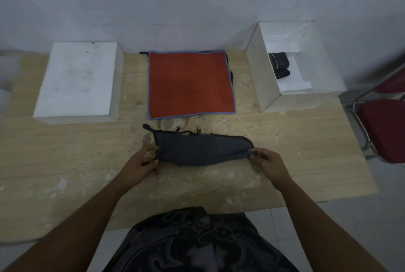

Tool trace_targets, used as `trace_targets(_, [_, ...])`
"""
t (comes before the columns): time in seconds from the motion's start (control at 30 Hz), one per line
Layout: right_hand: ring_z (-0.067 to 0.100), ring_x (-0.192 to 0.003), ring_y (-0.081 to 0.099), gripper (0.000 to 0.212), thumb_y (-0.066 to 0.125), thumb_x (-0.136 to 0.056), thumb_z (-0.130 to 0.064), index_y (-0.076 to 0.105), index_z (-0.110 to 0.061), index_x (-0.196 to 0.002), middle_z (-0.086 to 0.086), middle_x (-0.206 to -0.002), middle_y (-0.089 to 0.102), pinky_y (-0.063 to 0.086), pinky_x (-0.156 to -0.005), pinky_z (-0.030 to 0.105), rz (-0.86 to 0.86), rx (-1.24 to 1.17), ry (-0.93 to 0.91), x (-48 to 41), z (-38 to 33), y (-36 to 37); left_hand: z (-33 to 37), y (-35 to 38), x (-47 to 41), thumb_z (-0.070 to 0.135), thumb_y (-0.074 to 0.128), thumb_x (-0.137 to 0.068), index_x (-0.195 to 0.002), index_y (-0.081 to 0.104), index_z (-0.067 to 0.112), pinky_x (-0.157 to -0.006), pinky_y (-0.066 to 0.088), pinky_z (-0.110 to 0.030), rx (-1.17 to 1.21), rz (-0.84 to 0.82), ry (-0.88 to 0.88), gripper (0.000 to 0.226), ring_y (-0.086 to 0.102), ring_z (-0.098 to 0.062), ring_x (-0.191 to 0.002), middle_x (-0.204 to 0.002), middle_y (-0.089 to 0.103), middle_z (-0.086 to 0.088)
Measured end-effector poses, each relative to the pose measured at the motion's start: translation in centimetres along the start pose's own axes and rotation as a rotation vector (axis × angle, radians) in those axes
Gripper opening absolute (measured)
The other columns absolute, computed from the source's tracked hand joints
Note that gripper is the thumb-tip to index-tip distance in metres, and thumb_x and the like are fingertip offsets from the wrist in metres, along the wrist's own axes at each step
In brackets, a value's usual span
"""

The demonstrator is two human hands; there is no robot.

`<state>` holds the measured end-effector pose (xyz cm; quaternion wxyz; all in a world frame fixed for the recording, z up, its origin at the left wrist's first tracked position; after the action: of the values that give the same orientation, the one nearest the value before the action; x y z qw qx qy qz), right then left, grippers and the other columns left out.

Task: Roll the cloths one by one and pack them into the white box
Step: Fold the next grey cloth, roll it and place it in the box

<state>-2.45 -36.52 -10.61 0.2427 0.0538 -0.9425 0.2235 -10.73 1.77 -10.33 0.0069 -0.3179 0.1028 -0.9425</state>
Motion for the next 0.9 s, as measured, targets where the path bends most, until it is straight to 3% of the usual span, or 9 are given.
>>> trace_targets(0.13, [0.027,-0.082,0.059,0.018,0.059,-0.091,-0.006,0.071,-0.016,-0.101,0.030,-0.099,0.066,0.046,-0.072,0.040,-0.005,-0.020,-0.006,-0.3,0.4,-0.4,-0.4,-0.8,-0.2,0.008,0.058,-0.091,-0.122,0.062,0.020,-0.068,0.054,-0.017,0.062,-0.018,-0.042,0.033,0.070,-0.007,-0.079,-0.079,0.075,0.009])
trace_targets(0.23, [0.035,-0.091,0.064,0.019,0.057,-0.092,-0.005,0.069,-0.018,-0.101,0.020,-0.098,0.070,0.050,-0.078,0.044,0.012,0.014,-0.028,-0.6,0.2,-0.9,-0.6,-0.9,-0.1,0.018,0.066,-0.087,-0.115,0.066,0.023,-0.086,0.053,-0.034,-0.020,-0.061,-0.064,0.029,0.065,-0.016,-0.100,-0.100,0.069,0.010])
trace_targets(0.33, [0.021,-0.091,0.063,0.022,0.054,-0.092,0.000,0.066,-0.016,-0.102,0.010,-0.097,0.068,0.048,-0.079,0.031,0.007,0.025,-0.055,-0.9,-0.3,-0.9,-0.4,-1.1,0.2,0.019,0.079,-0.075,-0.108,0.066,0.024,-0.070,0.051,-0.015,-0.145,-0.048,-0.040,0.035,0.064,-0.008,-0.082,-0.079,0.067,0.021])
trace_targets(0.43, [0.011,-0.088,0.061,0.024,0.052,-0.091,0.004,0.066,-0.015,-0.099,0.007,-0.095,0.067,0.049,-0.074,0.015,-0.001,-0.017,-0.058,-0.9,-0.7,-0.6,-0.7,-2.3,0.2,0.016,0.080,-0.074,-0.096,0.071,0.021,-0.062,0.051,-0.012,-0.161,0.085,-0.003,0.024,0.069,-0.019,-0.083,-0.076,0.073,0.009])
trace_targets(0.53, [0.021,-0.086,0.063,0.025,0.051,-0.092,0.003,0.067,-0.017,-0.091,0.006,-0.091,0.068,0.050,-0.081,0.030,0.013,-0.133,-0.026,-1.1,-0.6,-0.6,-0.3,-2.6,0.1,0.024,0.073,-0.081,-0.099,0.073,0.017,-0.070,0.051,-0.027,-0.215,0.166,0.045,0.019,0.066,-0.023,-0.083,-0.090,0.069,-0.011])
trace_targets(0.6, [0.027,-0.087,0.063,0.023,0.050,-0.093,0.000,0.066,-0.015,-0.091,0.013,-0.094,0.067,0.052,-0.079,0.036,0.026,-0.180,0.004,-1.3,-0.6,-0.6,0.3,-2.7,0.0,0.022,0.072,-0.082,-0.100,0.072,0.011,-0.078,0.049,-0.023,-0.191,0.211,0.074,0.021,0.061,-0.020,-0.089,-0.102,0.062,-0.008])
trace_targets(0.67, [0.026,-0.086,0.062,0.020,0.048,-0.094,0.000,0.064,-0.011,-0.094,0.017,-0.095,0.065,0.054,-0.071,0.029,0.040,-0.159,0.016,-1.6,-1.0,-0.5,0.7,-2.8,-0.2,0.018,0.070,-0.085,-0.103,0.069,0.011,-0.095,0.045,-0.027,-0.096,0.248,0.083,0.020,0.056,-0.017,-0.108,-0.118,0.058,0.000])
trace_targets(0.73, [0.027,-0.087,0.061,0.016,0.048,-0.094,-0.002,0.062,-0.009,-0.097,0.016,-0.097,0.065,0.051,-0.068,0.029,0.057,-0.036,0.017,-2.0,-1.3,-0.5,1.3,-2.5,-0.5,0.018,0.065,-0.088,-0.112,0.067,0.011,-0.096,0.041,-0.028,-0.048,0.253,0.091,0.025,0.052,-0.015,-0.117,-0.123,0.059,0.001])
trace_targets(0.9, [0.034,-0.099,0.059,0.025,0.044,-0.098,-0.014,0.058,0.001,-0.111,0.022,-0.109,0.063,0.039,-0.075,0.030,0.065,0.316,0.020,-3.3,-1.5,0.3,2.8,-1.8,-1.4,0.022,0.058,-0.093,-0.115,0.062,0.002,-0.079,0.046,-0.031,-0.090,0.325,0.091,0.030,0.062,-0.027,-0.094,-0.095,0.067,-0.007])
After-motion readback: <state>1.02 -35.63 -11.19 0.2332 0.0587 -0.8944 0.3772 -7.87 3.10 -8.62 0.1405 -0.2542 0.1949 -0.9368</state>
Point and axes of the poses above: each hand's wrist, its own x-axis away from the middle knuckle, its own y-axis out of the palm, z = x × y, the point moved 8 cm from there along -x, towards the middle knuckle
